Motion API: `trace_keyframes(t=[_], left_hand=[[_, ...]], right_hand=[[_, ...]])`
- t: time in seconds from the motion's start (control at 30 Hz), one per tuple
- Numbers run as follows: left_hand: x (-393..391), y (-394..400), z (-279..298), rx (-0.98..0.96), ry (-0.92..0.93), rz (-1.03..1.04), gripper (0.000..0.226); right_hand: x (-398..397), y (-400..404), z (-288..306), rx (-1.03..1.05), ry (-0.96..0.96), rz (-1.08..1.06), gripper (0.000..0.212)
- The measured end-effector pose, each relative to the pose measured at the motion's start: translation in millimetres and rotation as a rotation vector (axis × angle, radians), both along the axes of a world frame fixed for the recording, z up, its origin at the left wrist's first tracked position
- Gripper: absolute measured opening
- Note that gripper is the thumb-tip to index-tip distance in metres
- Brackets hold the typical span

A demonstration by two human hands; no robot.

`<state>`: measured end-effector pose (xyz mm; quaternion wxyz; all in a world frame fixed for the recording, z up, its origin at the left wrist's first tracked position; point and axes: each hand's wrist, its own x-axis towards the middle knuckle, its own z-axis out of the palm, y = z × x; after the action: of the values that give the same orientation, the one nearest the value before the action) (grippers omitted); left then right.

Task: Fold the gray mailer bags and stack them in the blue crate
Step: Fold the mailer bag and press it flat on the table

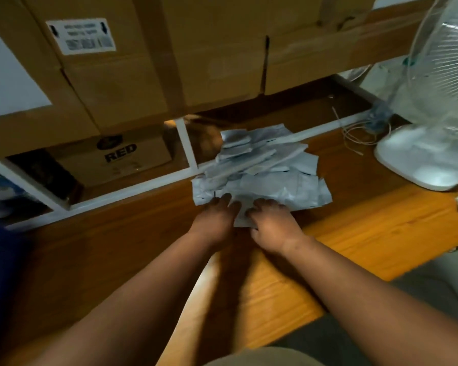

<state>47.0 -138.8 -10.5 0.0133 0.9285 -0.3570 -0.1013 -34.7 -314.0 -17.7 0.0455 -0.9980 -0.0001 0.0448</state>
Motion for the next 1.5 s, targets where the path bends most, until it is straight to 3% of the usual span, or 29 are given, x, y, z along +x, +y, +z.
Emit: trace_keyframes(t=[0.2, 0.33, 0.53, 0.8, 0.9, 1.0, 1.07, 1.17, 1.27, 1.33, 1.5], left_hand=[[5.5, -10.3, -50.5, 0.039, 0.109, 0.067, 0.087], [-19.5, 18.2, -73.8, -0.036, 0.020, 0.037, 0.078], [-62.1, 90.7, -90.8, -0.040, -0.053, 0.182, 0.078], [-122.3, 206.4, -66.0, -0.037, -0.173, 0.314, 0.064], [-143.0, 242.4, -58.9, -0.167, -0.235, 0.410, 0.055], [-138.3, 275.6, -55.7, -0.271, -0.217, 0.583, 0.060], [-124.9, 285.3, -52.5, -0.242, -0.176, 0.603, 0.068], [-102.6, 280.3, -45.3, -0.093, -0.079, 0.447, 0.081], [-82.8, 270.5, -41.8, 0.022, 0.009, 0.394, 0.077], [-71.4, 269.2, -38.4, 0.007, 0.064, 0.432, 0.063], [-55.7, 274.0, -18.2, -0.157, 0.267, 0.372, 0.025]], right_hand=[[-15.0, -14.0, -57.6, -0.007, 0.001, 0.017, 0.077], [-24.5, -3.7, -81.3, 0.072, -0.002, 0.111, 0.075], [-24.6, 40.2, -84.3, 0.112, 0.002, 0.268, 0.071], [-34.8, 149.4, -68.9, 0.119, -0.014, 0.469, 0.065], [-46.8, 179.7, -66.3, 0.177, -0.056, 0.437, 0.060], [-45.3, 203.9, -64.9, 0.216, -0.093, 0.333, 0.055], [-35.8, 214.3, -61.8, 0.204, -0.105, 0.275, 0.059], [-19.4, 229.0, -53.9, 0.097, -0.015, 0.303, 0.073], [-6.7, 237.2, -44.1, 0.018, 0.137, 0.300, 0.077], [-2.0, 236.4, -37.3, 0.001, 0.172, 0.282, 0.067], [-0.7, 221.0, -30.4, 0.136, 0.189, 0.261, 0.016]])
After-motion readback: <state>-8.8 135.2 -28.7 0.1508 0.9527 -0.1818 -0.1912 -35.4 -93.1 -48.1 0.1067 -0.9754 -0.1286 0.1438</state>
